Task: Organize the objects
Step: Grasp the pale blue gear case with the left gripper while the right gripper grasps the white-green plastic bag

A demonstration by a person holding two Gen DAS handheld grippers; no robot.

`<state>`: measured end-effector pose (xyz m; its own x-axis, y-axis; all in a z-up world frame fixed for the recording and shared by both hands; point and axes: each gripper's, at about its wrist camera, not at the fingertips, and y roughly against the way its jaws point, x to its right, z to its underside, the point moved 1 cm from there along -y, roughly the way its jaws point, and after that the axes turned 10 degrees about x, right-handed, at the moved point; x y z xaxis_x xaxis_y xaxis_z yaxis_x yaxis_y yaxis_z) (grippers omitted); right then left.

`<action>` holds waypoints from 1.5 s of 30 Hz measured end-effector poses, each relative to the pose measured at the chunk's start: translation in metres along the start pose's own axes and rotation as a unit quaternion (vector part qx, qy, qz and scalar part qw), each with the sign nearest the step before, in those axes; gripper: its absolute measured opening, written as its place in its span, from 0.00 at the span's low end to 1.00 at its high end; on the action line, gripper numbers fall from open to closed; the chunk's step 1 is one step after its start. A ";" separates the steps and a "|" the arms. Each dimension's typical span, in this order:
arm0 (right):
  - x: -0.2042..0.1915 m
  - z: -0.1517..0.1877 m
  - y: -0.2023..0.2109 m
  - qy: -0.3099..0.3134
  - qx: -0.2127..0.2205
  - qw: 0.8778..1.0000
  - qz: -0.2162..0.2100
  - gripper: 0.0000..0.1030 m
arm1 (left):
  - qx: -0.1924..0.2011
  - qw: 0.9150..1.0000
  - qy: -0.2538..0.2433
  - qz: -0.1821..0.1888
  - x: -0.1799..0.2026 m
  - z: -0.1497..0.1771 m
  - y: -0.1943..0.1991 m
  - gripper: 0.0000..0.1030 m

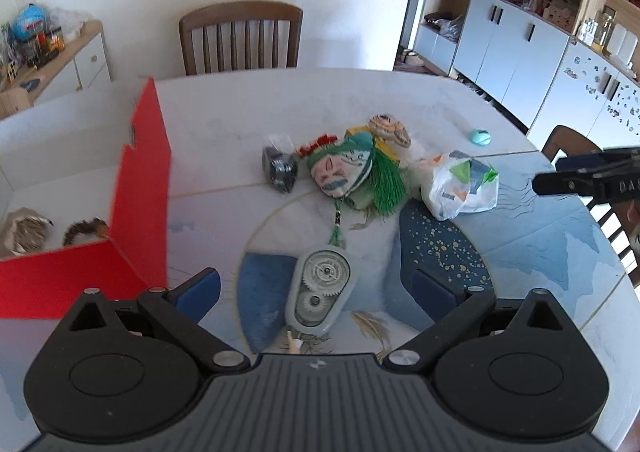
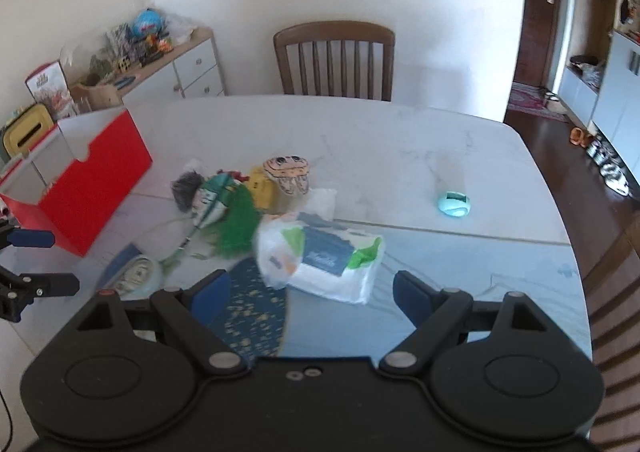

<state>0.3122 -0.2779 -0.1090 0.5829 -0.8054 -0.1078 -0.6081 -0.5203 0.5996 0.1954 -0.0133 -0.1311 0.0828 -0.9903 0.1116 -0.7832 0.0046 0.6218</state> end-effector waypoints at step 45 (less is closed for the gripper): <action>0.005 0.008 -0.107 0.171 -0.096 0.971 -0.137 0.46 | -0.056 0.996 -0.051 -0.041 0.023 0.020 -0.079 0.50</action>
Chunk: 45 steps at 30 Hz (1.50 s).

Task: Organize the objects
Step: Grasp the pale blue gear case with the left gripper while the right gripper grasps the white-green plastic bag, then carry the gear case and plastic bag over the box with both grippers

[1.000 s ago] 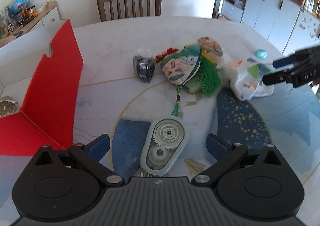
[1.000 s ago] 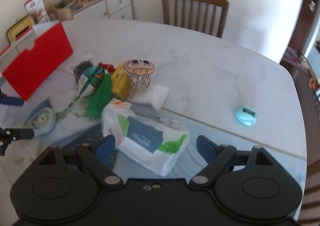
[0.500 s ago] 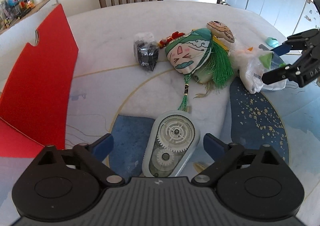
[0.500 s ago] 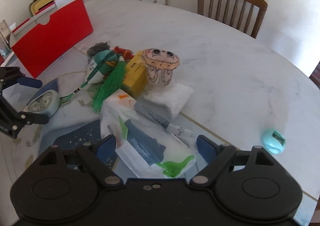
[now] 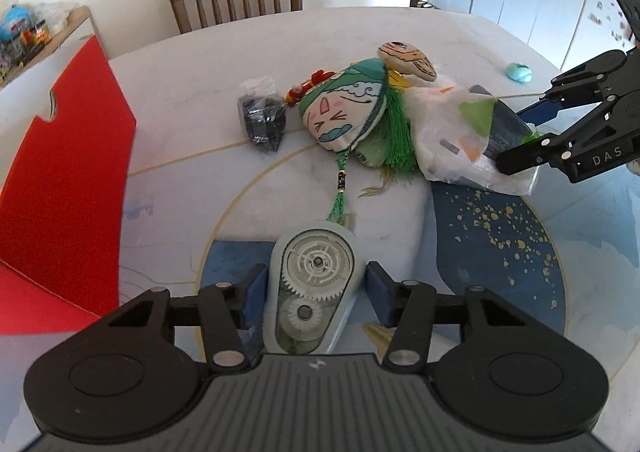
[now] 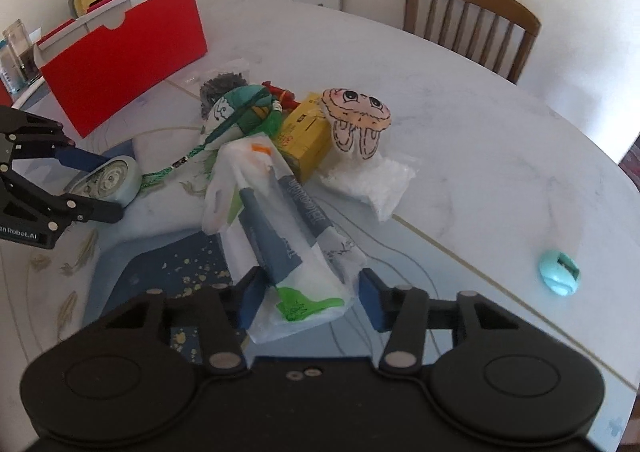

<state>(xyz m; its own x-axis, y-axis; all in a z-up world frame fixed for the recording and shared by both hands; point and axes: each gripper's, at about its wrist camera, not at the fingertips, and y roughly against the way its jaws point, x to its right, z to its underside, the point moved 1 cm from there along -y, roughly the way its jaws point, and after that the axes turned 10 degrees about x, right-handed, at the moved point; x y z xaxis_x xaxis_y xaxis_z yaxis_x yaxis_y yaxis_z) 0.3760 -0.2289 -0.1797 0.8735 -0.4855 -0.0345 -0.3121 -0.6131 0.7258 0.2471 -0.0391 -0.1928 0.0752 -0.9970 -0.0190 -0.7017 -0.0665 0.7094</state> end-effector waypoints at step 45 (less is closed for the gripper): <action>-0.168 -0.065 0.078 -0.233 0.082 0.964 0.095 0.33 | 0.057 0.996 0.065 0.013 -0.096 -0.035 0.120 0.49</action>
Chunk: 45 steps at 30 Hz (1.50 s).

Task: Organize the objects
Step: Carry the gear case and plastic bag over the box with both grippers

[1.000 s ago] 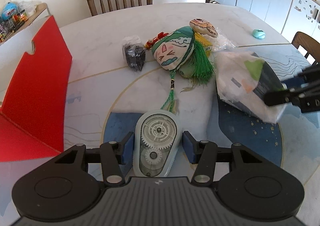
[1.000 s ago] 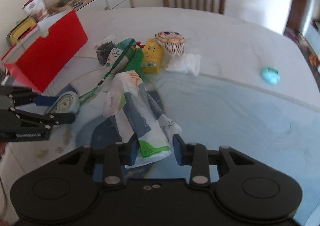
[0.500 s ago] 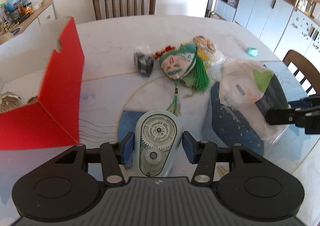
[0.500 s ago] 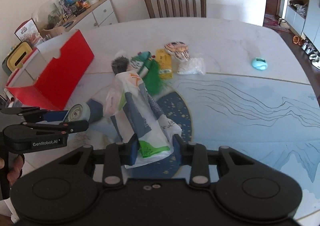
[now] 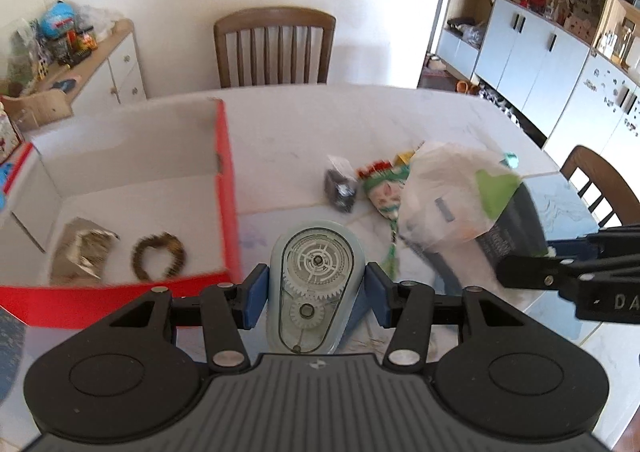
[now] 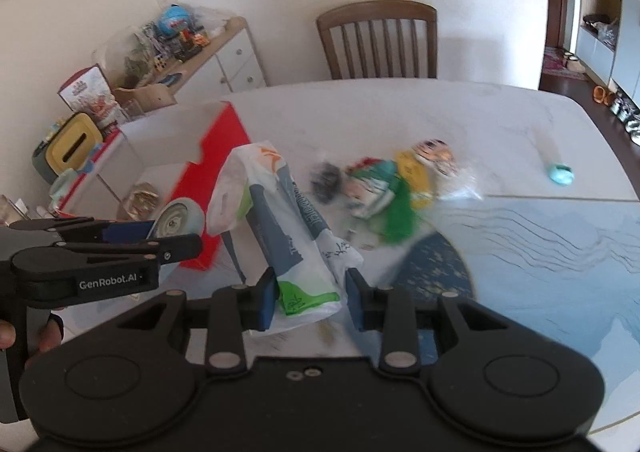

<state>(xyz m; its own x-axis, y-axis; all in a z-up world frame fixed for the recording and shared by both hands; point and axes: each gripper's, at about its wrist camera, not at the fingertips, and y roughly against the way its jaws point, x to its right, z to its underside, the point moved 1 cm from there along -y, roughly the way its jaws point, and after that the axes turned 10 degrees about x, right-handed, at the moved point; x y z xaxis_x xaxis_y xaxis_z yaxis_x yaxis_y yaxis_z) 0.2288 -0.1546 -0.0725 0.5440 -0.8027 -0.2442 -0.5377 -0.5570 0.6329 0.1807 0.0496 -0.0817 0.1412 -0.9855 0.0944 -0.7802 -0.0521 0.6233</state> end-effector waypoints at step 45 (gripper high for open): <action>-0.223 -0.039 -0.162 0.287 -0.040 0.957 0.022 0.33 | -0.032 0.994 -0.006 -0.102 -0.234 -0.068 -0.096 0.49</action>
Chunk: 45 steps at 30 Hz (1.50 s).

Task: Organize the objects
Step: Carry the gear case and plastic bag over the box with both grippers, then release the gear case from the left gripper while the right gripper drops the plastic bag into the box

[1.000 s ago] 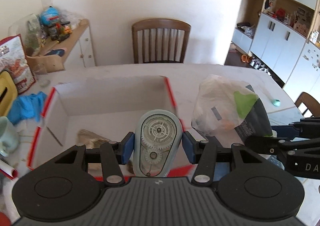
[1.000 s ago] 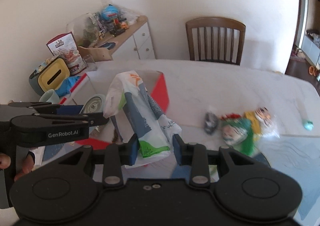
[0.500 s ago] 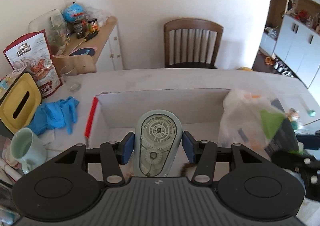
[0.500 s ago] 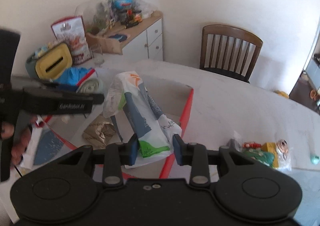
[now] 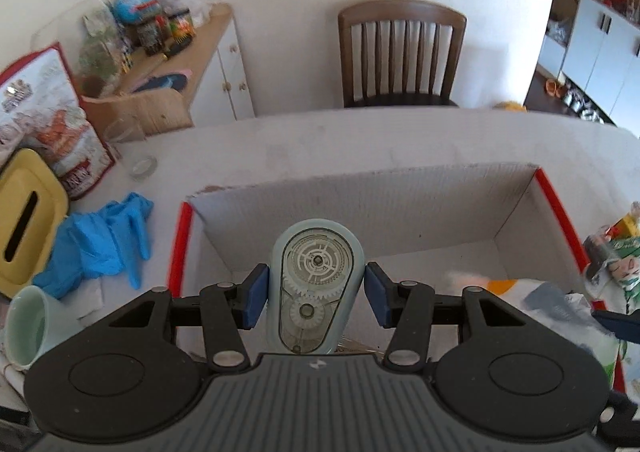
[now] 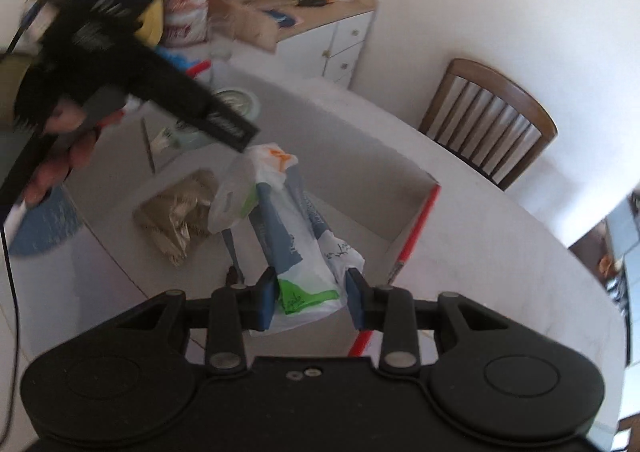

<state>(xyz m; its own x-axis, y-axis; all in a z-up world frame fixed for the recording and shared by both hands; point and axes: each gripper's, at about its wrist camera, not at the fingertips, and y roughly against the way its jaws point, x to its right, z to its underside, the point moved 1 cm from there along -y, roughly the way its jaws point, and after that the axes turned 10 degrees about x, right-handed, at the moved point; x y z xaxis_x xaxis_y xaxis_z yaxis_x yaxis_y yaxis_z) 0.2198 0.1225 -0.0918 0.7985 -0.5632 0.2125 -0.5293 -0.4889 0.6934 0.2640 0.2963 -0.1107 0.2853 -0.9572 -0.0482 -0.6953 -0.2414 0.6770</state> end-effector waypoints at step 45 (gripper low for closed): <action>0.011 -0.004 0.020 -0.077 0.004 0.995 -0.070 0.53 | -0.066 0.997 0.002 0.047 0.016 -0.003 -0.019 0.61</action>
<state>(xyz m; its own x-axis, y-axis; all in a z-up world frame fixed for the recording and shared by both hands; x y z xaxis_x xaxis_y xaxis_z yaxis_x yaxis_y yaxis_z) 0.2191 0.1094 -0.0723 0.8119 -0.5838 0.0058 -0.4184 -0.5748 0.7032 0.2833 0.2857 -0.1221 0.2265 -0.9738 0.0222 -0.6265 -0.1281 0.7688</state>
